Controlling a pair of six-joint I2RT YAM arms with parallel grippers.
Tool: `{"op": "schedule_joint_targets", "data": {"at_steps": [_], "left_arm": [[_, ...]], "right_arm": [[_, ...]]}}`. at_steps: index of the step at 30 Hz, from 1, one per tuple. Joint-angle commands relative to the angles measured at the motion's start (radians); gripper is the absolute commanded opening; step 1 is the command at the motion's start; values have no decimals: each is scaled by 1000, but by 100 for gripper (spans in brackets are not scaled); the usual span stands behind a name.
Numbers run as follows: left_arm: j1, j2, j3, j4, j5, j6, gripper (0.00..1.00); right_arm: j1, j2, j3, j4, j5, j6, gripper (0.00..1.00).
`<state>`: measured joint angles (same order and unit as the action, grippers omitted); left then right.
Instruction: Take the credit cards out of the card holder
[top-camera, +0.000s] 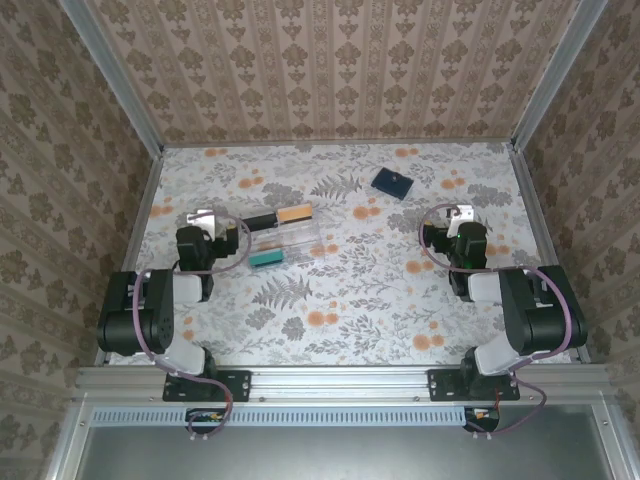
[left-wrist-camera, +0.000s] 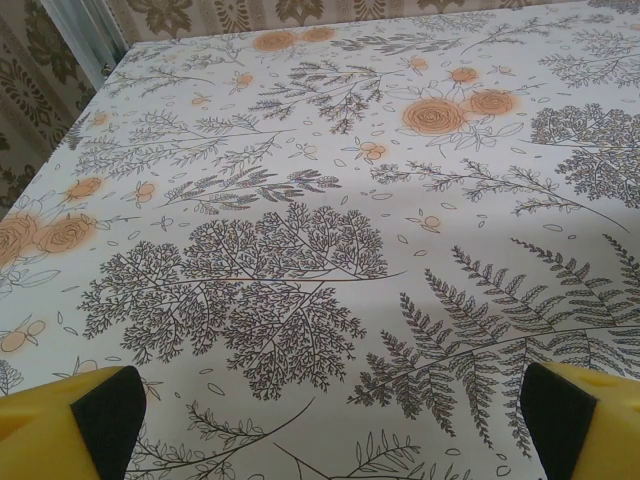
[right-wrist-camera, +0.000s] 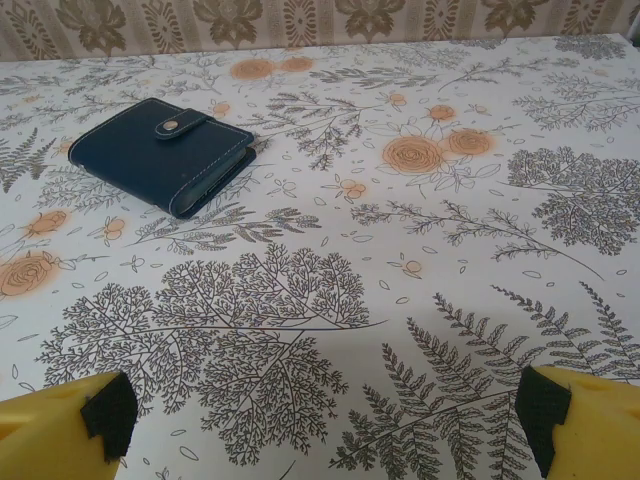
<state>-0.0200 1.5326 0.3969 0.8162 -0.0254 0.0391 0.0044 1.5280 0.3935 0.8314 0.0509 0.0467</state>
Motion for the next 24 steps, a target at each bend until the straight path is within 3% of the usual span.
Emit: {"op": "schedule_joint_targets", "data": {"at_steps": [1,24], "left_arm": [[0,2,12,29,15,17,100],[15,-26,39,-42,28,2,100]], "right_arm": [[4,-2,21,5,-4,-15,100],[-1,-3,22,1,-11,-11,100]]}}
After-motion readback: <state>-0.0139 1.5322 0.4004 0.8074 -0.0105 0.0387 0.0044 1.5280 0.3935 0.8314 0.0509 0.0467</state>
